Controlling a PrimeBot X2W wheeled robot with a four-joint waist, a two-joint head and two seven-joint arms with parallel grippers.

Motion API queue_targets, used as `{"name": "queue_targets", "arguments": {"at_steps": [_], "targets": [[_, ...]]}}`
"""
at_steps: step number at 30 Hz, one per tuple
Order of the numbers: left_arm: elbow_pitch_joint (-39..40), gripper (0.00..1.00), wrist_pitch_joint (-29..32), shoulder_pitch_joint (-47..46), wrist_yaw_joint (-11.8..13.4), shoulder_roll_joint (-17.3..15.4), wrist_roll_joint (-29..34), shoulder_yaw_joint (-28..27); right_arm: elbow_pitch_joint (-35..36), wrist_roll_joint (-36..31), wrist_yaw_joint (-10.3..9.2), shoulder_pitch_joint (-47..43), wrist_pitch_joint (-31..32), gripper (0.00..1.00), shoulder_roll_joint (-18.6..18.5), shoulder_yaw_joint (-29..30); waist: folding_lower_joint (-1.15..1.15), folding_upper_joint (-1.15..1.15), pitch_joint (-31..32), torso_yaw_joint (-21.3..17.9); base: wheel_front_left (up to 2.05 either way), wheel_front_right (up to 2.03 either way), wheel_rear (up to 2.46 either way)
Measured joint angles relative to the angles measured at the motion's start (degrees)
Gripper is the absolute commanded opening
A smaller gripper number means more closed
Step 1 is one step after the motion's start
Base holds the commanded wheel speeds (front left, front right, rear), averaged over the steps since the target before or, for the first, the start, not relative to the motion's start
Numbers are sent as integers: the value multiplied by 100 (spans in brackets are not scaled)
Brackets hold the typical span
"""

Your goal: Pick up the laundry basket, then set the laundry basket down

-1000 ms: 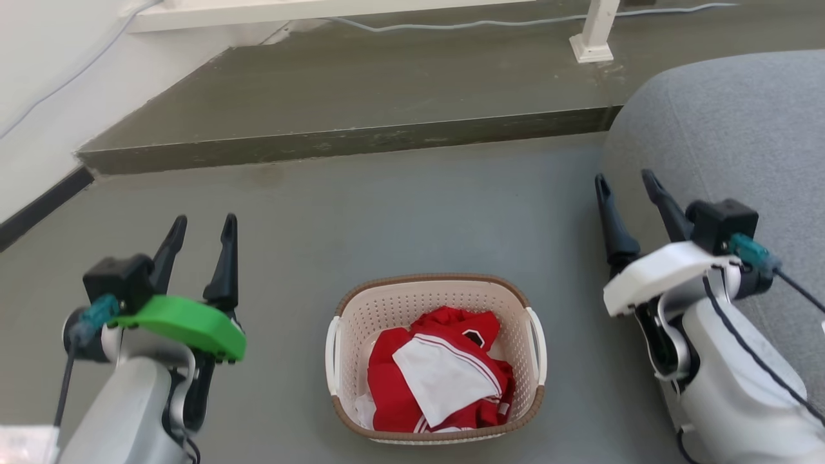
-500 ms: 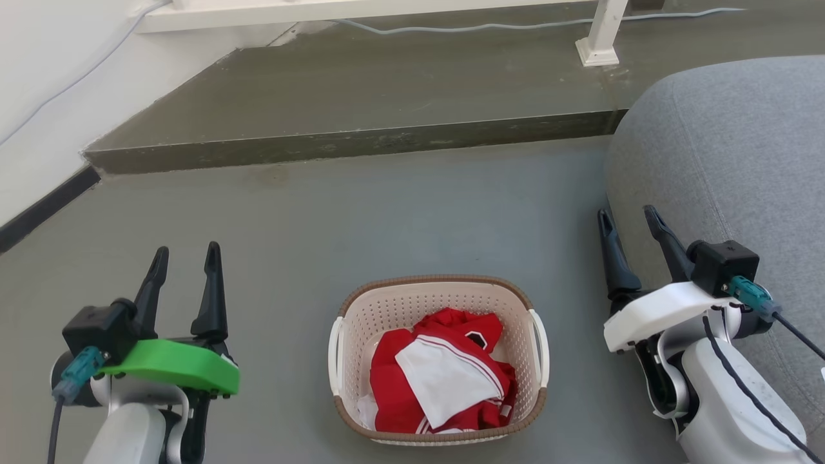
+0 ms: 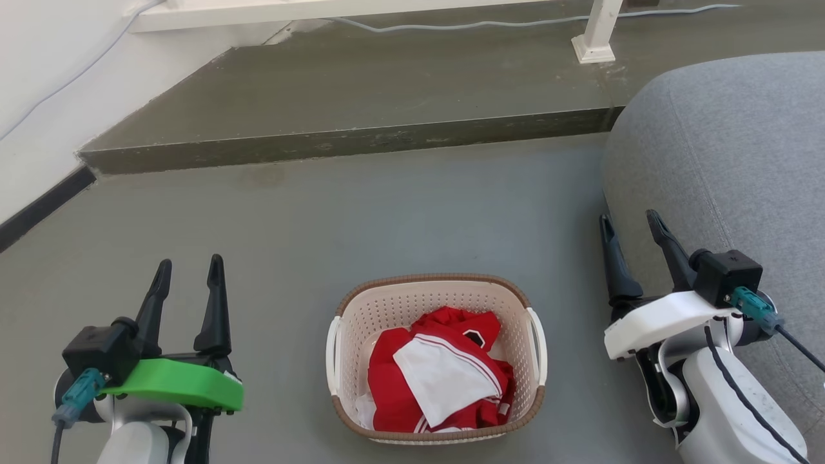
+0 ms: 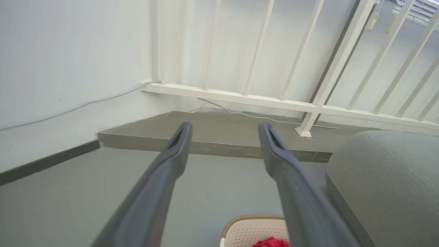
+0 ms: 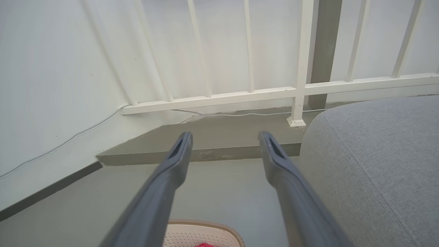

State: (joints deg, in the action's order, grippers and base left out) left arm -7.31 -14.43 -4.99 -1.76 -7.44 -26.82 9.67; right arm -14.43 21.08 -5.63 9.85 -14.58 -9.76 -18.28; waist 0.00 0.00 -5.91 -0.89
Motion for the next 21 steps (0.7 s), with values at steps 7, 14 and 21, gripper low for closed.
{"name": "queue_targets", "arguments": {"at_steps": [7, 14, 21], "targets": [[46, 100, 0, 70, -131, 135, 92, -149, 58, -54, 29, -109, 0, 100, 58, 71, 0, 0, 11, 6, 0, 0, 0], [60, 100, 0, 177, -230, 180, 246, -267, 81, -109, 66, -132, 0, 100, 77, 133, 0, 0, 25, 0, 0, 0, 0], [43, 100, 0, 196, -301, 263, 307, -337, 92, -149, 108, -224, 0, 100, 100, 183, 0, 0, 37, -8, 0, 0, 0]]}}
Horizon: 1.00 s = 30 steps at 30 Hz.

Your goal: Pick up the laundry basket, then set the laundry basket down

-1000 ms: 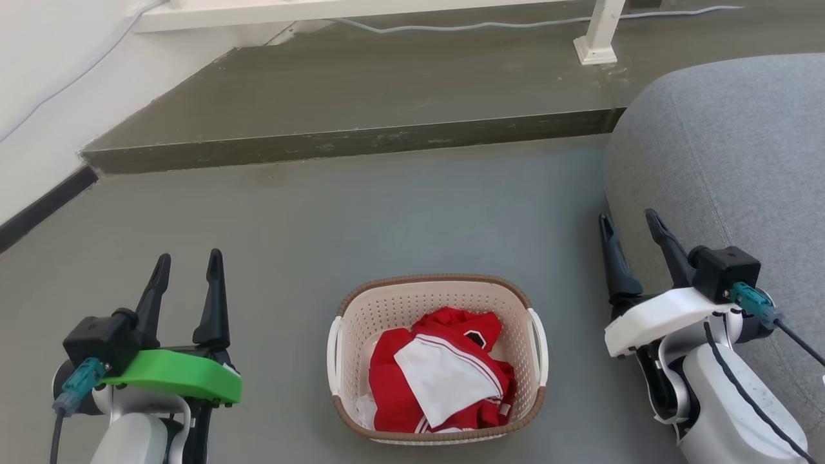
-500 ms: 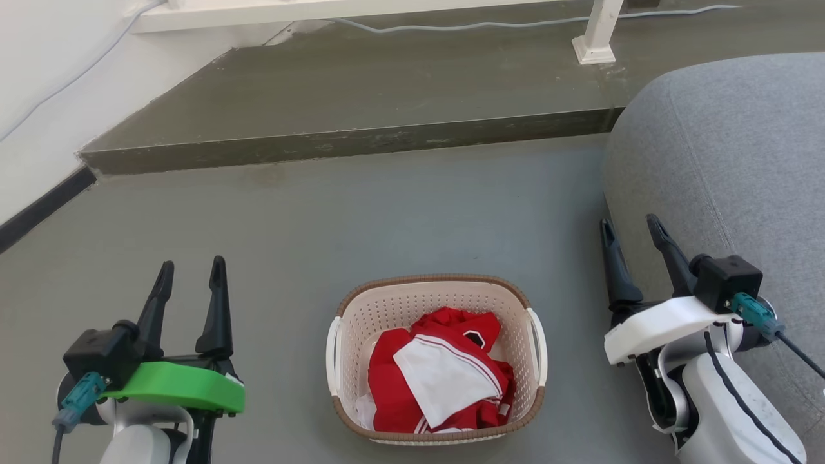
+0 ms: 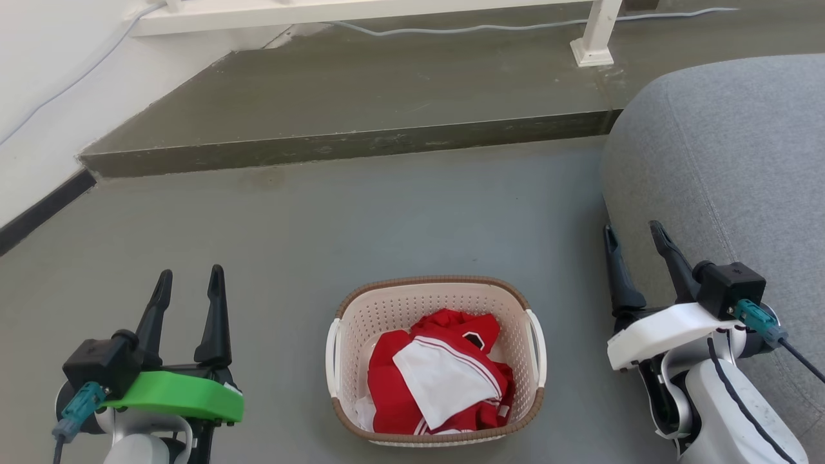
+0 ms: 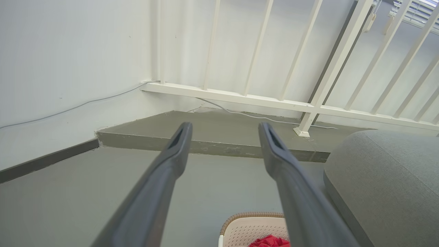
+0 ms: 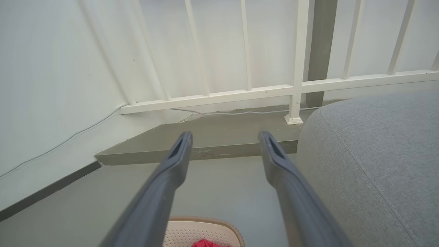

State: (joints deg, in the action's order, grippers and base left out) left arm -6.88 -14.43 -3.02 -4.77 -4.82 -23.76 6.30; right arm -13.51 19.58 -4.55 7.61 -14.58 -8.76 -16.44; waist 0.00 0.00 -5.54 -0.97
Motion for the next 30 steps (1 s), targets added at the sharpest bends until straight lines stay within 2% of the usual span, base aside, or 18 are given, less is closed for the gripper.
{"name": "queue_targets", "arguments": {"at_steps": [12, 13, 22, 30], "targets": [[1, 100, 0, 68, -82, 68, 43, -114, 13, -59, 103, -38, 0, 100, 101, 104, 0, 0, 21, 1, 0, 0, 0], [8, 0, 0, 68, -86, 77, 43, -124, 15, -79, 107, -51, 0, 0, 109, 111, 0, 0, 20, 1, 0, 0, 0], [-283, 0, 32, 154, -89, 187, -70, -69, -220, 27, 112, -347, 8, 0, 203, 102, 0, 0, 29, 1, 0, 0, 0], [-350, 0, 194, 154, -90, 187, -767, -131, -187, 694, 204, -347, 113, 0, 258, 233, 0, 0, 88, 10, 0, 0, 0]]}}
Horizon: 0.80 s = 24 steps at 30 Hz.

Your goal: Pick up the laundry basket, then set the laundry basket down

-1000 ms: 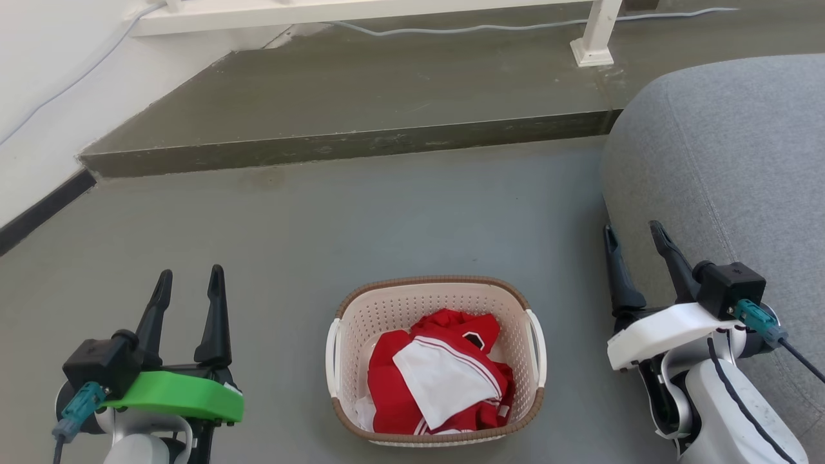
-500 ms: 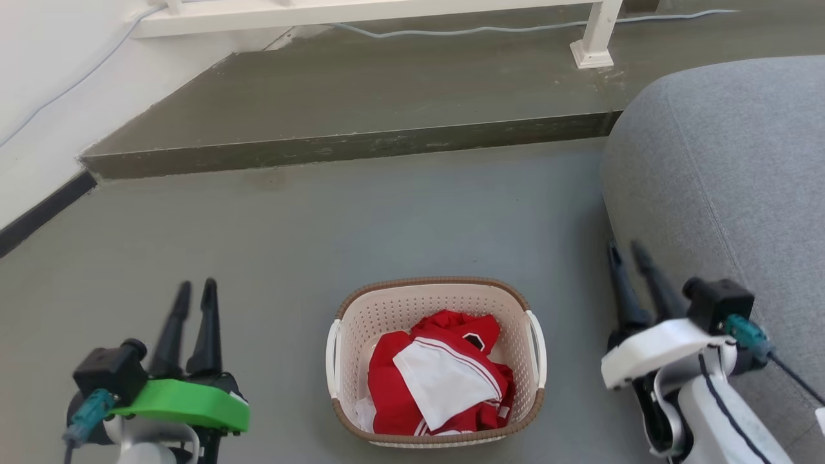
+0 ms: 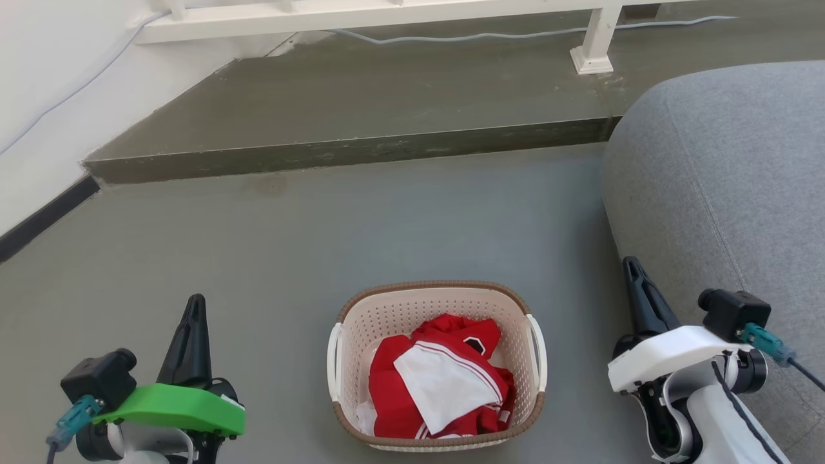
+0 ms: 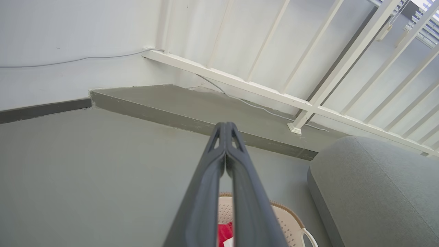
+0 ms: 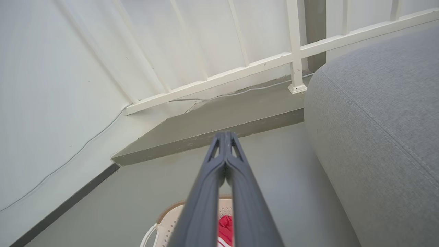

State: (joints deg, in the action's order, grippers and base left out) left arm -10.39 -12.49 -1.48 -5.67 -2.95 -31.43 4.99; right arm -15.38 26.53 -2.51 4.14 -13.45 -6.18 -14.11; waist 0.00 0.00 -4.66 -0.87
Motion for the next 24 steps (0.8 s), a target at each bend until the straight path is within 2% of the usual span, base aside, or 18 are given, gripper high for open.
{"name": "queue_targets", "arguments": {"at_steps": [24], "targets": [[-132, 0, 542, -1, -20, 10, -1634, -254, 23, 1893, 252, 0, 512, 0, 68, 536, 0, 0, 121, 27, 0, 0, 0]]}}
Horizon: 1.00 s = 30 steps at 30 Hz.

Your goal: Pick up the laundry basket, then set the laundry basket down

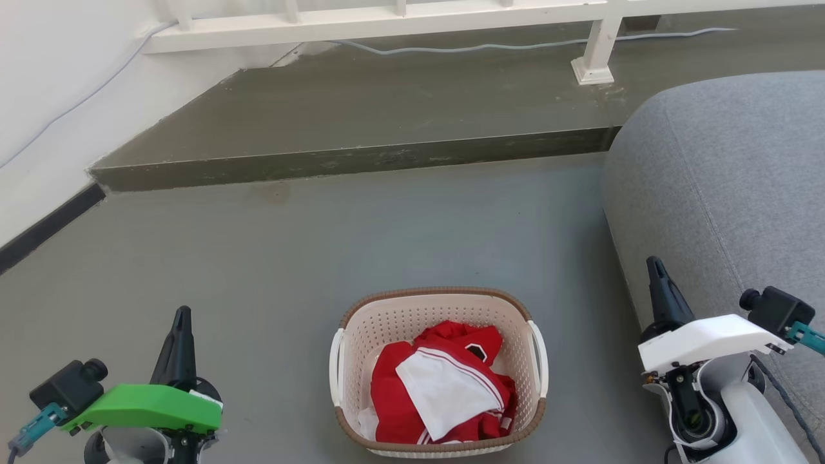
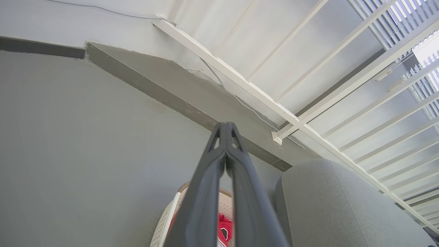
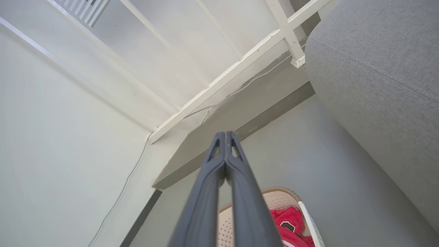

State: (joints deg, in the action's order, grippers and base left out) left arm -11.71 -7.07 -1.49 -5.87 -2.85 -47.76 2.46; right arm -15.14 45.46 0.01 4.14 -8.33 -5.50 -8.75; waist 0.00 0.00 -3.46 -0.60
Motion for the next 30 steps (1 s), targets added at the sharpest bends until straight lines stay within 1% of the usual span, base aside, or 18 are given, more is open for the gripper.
{"name": "queue_targets", "arguments": {"at_steps": [5, 30], "targets": [[-48, 0, 107, -1, -12, 5, -420, -52, 0, 444, 51, 0, 121, 0, 1, 125, 0, 0, 31, 6, 0, 0, 0], [-202, 0, 620, -24, -25, 11, -2078, -288, -12, 2286, 301, 0, 594, 0, 29, 647, 0, 0, 158, 29, 0, 0, 0]]}}
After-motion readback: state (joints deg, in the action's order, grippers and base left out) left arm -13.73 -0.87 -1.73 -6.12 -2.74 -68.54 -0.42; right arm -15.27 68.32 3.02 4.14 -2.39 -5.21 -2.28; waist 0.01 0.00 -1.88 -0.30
